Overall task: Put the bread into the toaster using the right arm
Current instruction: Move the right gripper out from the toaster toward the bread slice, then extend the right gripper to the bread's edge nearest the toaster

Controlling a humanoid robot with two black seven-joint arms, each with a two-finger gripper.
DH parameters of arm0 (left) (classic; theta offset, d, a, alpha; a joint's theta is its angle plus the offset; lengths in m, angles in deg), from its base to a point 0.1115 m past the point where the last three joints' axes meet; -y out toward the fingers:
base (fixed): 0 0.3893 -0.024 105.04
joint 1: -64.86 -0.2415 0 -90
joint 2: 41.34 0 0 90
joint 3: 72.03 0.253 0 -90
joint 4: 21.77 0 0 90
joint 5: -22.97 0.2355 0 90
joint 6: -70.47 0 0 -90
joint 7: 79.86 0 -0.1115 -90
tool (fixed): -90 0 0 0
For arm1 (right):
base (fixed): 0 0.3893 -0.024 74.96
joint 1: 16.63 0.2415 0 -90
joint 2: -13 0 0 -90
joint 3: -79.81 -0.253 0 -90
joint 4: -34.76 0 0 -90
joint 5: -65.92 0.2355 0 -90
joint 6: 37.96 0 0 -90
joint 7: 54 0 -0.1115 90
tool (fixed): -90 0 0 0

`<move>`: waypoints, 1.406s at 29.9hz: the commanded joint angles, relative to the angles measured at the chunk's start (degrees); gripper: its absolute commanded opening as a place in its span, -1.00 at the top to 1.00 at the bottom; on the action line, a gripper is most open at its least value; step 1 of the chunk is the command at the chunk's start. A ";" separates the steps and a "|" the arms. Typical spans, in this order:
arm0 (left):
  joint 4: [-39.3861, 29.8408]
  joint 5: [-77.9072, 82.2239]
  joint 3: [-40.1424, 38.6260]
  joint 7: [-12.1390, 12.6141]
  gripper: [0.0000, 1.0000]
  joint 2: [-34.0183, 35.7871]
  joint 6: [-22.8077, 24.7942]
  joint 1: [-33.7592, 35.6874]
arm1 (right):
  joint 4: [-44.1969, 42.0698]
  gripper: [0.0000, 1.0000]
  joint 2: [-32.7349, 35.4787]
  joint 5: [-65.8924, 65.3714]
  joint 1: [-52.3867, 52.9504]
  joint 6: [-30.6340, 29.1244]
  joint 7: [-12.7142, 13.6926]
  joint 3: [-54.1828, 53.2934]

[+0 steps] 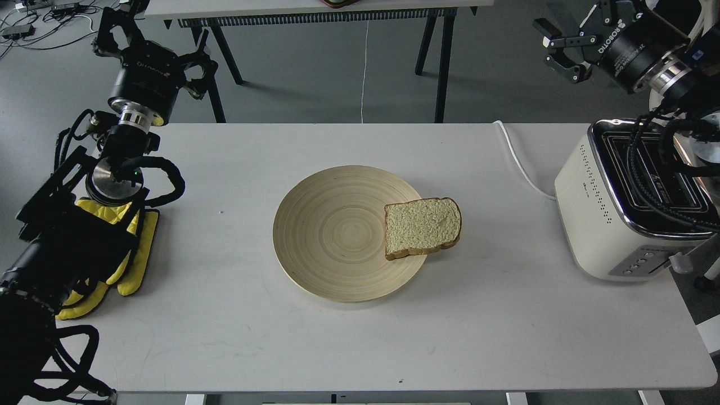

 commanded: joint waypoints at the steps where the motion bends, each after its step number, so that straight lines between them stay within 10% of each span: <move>1: 0.00 -0.01 -0.01 -0.07 -1.00 0.02 0.08 0.00 | 0.04 -0.97 -0.56 -10.06 6.19 0.84 0.13 9.05; 11: 0.00 -0.01 0.08 -0.07 -1.00 0.02 0.08 -0.09 | -1.02 -0.97 -6.36 -22.65 9.46 3.39 0.22 22.96; 23: 0.00 -0.01 0.25 0.02 -1.00 0.02 0.08 -0.09 | -4.71 -0.95 -14.71 -23.18 5.78 7.17 8.92 30.26; 42: 0.00 0.08 0.08 -0.07 -1.00 0.02 -0.01 -0.17 | -4.62 -0.71 -16.82 -26.44 -1.79 7.79 12.69 29.56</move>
